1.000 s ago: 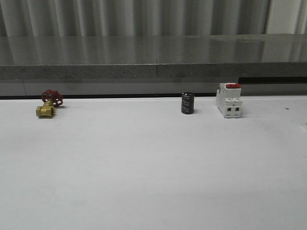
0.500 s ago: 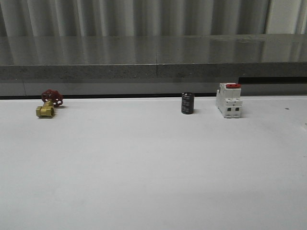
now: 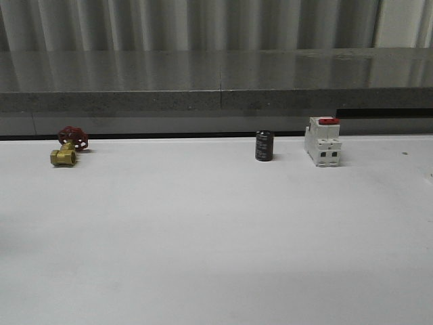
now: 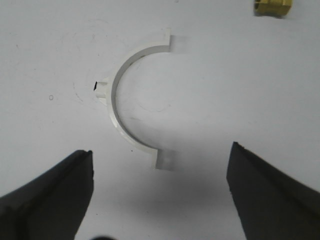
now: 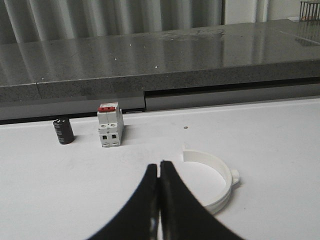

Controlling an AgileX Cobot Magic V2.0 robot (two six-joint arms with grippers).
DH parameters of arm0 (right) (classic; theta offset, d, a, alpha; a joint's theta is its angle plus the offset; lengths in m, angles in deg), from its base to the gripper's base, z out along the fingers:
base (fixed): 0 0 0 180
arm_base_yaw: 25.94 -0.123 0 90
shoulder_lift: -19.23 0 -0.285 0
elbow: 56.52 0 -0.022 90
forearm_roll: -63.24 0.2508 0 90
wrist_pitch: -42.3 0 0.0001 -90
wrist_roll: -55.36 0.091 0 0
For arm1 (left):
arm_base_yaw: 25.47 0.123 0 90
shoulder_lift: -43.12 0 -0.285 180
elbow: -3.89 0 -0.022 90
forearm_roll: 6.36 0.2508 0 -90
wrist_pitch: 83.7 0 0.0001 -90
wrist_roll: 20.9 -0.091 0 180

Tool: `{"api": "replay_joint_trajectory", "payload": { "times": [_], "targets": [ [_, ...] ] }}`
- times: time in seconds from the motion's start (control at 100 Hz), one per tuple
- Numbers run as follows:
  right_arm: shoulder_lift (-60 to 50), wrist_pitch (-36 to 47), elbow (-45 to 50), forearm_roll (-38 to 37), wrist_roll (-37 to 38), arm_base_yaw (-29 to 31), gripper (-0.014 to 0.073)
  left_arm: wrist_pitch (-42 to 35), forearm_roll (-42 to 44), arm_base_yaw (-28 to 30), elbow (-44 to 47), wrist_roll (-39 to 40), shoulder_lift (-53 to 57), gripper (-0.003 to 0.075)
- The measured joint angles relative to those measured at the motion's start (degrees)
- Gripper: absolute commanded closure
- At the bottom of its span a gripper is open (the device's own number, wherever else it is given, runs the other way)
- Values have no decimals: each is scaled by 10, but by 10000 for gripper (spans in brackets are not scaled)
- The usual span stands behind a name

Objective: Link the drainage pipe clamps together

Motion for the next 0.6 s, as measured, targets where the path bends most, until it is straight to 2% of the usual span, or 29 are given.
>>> {"api": "replay_joint_trajectory", "payload": {
  "times": [0.19,0.6],
  "targets": [
    [0,0,0,0,0,0,654,0,-20,35,-40,-56,-90,178],
    [0,0,0,0,0,0,654,-16,-29,64,-112,-98,-234,178]
  ]
}}
